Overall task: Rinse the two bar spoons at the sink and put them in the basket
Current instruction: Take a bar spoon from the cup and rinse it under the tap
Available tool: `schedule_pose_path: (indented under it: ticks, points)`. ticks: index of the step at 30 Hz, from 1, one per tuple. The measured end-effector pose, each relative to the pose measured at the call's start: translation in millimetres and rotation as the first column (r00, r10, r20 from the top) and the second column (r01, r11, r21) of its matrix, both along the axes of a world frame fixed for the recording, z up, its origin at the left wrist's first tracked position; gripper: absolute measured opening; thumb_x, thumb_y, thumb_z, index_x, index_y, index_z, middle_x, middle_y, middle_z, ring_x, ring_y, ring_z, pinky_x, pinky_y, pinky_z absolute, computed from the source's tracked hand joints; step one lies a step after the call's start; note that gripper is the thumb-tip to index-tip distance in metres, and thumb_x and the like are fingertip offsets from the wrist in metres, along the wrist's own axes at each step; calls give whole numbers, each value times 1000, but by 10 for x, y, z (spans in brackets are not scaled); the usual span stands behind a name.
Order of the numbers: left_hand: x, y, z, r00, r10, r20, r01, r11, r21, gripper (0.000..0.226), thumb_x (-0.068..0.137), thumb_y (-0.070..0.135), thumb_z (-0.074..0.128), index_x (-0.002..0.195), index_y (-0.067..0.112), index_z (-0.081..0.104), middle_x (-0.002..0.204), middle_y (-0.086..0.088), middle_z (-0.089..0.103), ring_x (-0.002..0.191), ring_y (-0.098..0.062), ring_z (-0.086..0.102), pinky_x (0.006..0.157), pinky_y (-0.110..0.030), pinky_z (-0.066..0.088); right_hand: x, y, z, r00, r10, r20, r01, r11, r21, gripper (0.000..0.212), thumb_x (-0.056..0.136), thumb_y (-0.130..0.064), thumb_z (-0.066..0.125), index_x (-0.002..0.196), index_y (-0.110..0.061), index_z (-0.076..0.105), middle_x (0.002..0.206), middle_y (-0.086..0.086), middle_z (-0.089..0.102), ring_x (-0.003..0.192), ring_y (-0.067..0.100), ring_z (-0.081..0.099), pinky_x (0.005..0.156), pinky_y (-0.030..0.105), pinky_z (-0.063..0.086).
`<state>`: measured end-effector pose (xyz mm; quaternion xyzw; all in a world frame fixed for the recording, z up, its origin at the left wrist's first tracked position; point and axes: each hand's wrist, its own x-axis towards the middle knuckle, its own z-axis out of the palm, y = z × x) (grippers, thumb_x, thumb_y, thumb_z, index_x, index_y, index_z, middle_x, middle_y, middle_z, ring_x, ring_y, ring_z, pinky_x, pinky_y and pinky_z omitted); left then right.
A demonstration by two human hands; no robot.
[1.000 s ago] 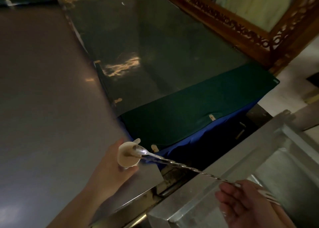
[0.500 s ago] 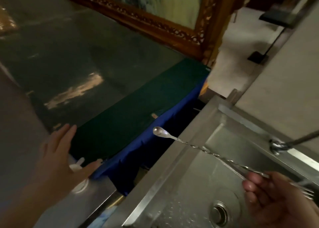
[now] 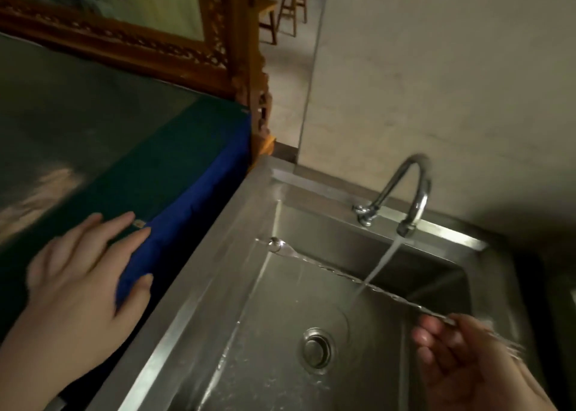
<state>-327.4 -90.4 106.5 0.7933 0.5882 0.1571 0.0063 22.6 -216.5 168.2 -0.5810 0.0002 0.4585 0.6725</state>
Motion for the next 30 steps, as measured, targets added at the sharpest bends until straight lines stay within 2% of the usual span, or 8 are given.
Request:
schedule_pose_path:
  ticks: [5, 7, 9, 13, 19, 24, 28, 30]
  points:
    - [1206, 15, 87, 964, -174, 203, 181, 983, -16, 53, 83, 40, 47, 129, 16, 57, 131, -3, 59, 119, -25, 53, 96, -47, 42, 445, -191, -144, 991, -137, -3, 137, 990, -15, 30, 100, -14, 42, 72, -14, 51, 38, 6, 63, 30, 14, 60, 33, 20, 49]
    - [1691, -1, -1, 916, -202, 346, 247, 965, -89, 43, 88, 34, 53, 129, 20, 56, 121, 7, 65, 90, 4, 60, 81, -24, 49, 608, -266, -256, 977, -213, 20, 213, 977, -8, 29, 99, -11, 44, 71, -11, 52, 40, 7, 64, 31, 15, 62, 35, 21, 51]
    - [2117, -26, -140, 859, -162, 486, 275, 946, -171, 37, 90, 27, 57, 126, 25, 57, 110, 20, 66, 74, 17, 56, 70, -10, 45, 720, -313, -391, 956, -293, 32, 293, 956, -1, 27, 98, -9, 45, 72, -9, 53, 41, 9, 65, 32, 17, 63, 36, 23, 52]
    - [2851, -50, -461, 701, -7, 713, 388, 843, -372, 23, 91, 20, 59, 112, 27, 66, 92, 18, 74, 91, 2, 66, 90, -33, 52, 918, -367, -707, 898, -439, 31, 439, 898, -9, 23, 94, -7, 51, 72, -5, 56, 45, 13, 66, 36, 21, 65, 38, 25, 53]
    - [3316, 29, -812, 589, 224, 777, 386, 767, -513, 30, 74, 45, 58, 101, 36, 67, 87, 21, 75, 84, 2, 68, 82, -28, 52, 1043, -339, -1107, 860, -508, -48, 507, 862, -32, 20, 95, -9, 49, 77, -5, 56, 48, 13, 68, 42, 21, 68, 42, 25, 55]
    - [3443, 103, -1030, 515, 372, 772, 329, 746, -579, 10, 81, 28, 71, 88, 34, 68, 83, 11, 76, 78, -2, 69, 75, -26, 52, 1046, -280, -1326, 848, -513, -132, 508, 858, -76, 20, 96, -8, 48, 78, -4, 55, 47, 12, 68, 42, 20, 68, 42, 25, 56]
    - [3477, 137, -1096, 477, 400, 782, 366, 719, -591, 13, 85, 22, 70, 96, 28, 67, 80, 7, 76, 70, -6, 68, 66, -25, 50, 1009, -241, -1457, 832, -497, -246, 480, 867, -131, 20, 98, -11, 45, 81, -5, 55, 46, 8, 68, 39, 16, 66, 38, 19, 52]
    - [3501, 164, -1067, 347, 489, 800, 439, 670, -599, 7, 89, 18, 65, 96, 21, 63, 83, -1, 77, 69, -8, 67, 67, -27, 48, 964, -240, -1551, 813, -477, -335, 448, 879, -165, 23, 97, -13, 45, 77, -8, 55, 44, 4, 66, 35, 11, 63, 36, 16, 49]
